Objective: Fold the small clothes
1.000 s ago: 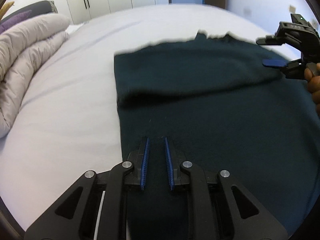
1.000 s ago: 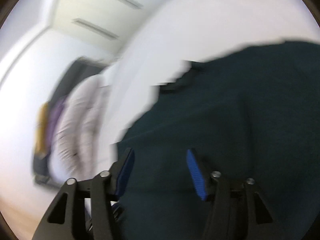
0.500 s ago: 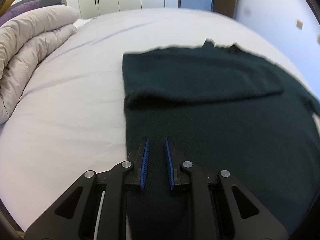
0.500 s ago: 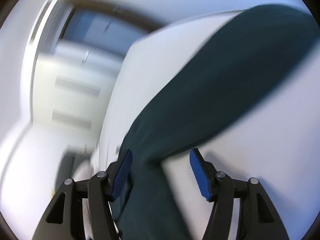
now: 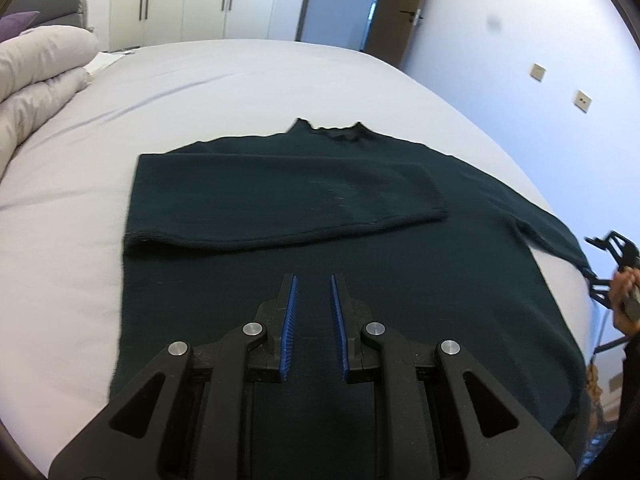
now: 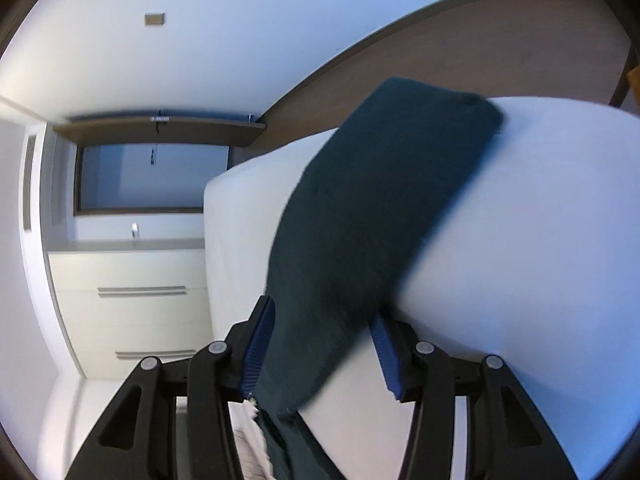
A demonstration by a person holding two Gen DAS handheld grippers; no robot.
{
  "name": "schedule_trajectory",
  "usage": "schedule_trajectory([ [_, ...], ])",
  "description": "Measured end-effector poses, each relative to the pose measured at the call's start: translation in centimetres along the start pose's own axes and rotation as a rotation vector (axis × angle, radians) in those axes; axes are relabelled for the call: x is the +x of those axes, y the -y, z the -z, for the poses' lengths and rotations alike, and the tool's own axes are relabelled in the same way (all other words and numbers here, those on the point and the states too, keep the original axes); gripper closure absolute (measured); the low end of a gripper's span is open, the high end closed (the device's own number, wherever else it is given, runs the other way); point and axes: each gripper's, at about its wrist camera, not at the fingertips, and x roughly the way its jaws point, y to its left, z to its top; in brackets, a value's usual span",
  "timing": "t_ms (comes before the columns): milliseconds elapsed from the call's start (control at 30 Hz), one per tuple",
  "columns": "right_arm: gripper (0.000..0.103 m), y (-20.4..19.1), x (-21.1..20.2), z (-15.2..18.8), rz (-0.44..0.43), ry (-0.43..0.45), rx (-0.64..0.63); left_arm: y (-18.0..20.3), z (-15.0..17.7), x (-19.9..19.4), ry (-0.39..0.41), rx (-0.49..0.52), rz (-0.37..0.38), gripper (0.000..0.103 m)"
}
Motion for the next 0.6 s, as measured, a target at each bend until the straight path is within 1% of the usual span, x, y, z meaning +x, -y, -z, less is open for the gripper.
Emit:
schedule_trajectory([
  [33, 0.052, -0.1, 0.1, -0.4, -0.011, 0.011, 0.017, 0.2, -0.1, 0.1, -0.002, -0.004, 0.009, 0.087],
  [100, 0.053, -0.4, 0.3, -0.9, -0.024, 0.04, 0.034, 0.2, -0.2, 0.3, -0.006, -0.014, 0.022, 0.075],
  [133, 0.055, -0.7, 0.5, -0.8, -0.022, 0.053, 0.036, 0.2, -0.3, 0.3, -0.003, -0.022, 0.03, 0.052],
  [167, 0.057, -1.1, 0.6, -0.7, -0.02, 0.065, 0.028, 0.0, -0.4, 0.3, 0.007, -0.033, 0.037, 0.034],
  [200, 0.06, -1.4, 0.8, -0.7, -0.013, 0.076, 0.007, -0.2, -0.6, 0.3, 0.026, -0.047, 0.042, 0.032],
  [233, 0.066, -1.9, 0.9, -0.8, -0.004, 0.087, -0.026, -0.5, -0.8, 0.3, 0.035, -0.058, 0.046, 0.032],
  [267, 0.071, -2.3, 1.1, -0.8, 0.012, 0.097, -0.051, -0.8, -1.1, 0.6, 0.03, -0.072, 0.052, 0.032],
  [300, 0.08, -2.2, 0.8, -1.3, 0.021, 0.101, -0.063, -1.2, -1.4, 1.0, 0.019, -0.093, 0.066, 0.032],
  [333, 0.086, -2.7, 1.2, -1.2, 0.036, 0.107, -0.087, -1.6, -1.7, 1.2, 0.016, -0.107, 0.078, 0.032],
  [400, 0.088, -3.3, 1.1, -1.4, 0.058, 0.129, -0.118, -2.6, -2.3, 1.6, 0.014, -0.137, 0.1, 0.032],
  [500, 0.09, -5.8, 1.2, 0.0, 0.097, 0.181, -0.193, -4.1, -3.3, 1.9, 0.024, -0.178, 0.119, 0.032],
  [567, 0.091, -8.2, 1.5, 0.6, 0.119, 0.197, -0.277, -4.9, -3.9, 2.2, 0.029, -0.196, 0.122, 0.032],
  [600, 0.092, -10.1, 2.1, 1.7, 0.134, 0.198, -0.352, -5.3, -4.2, 2.5, 0.028, -0.204, 0.124, 0.032],
])
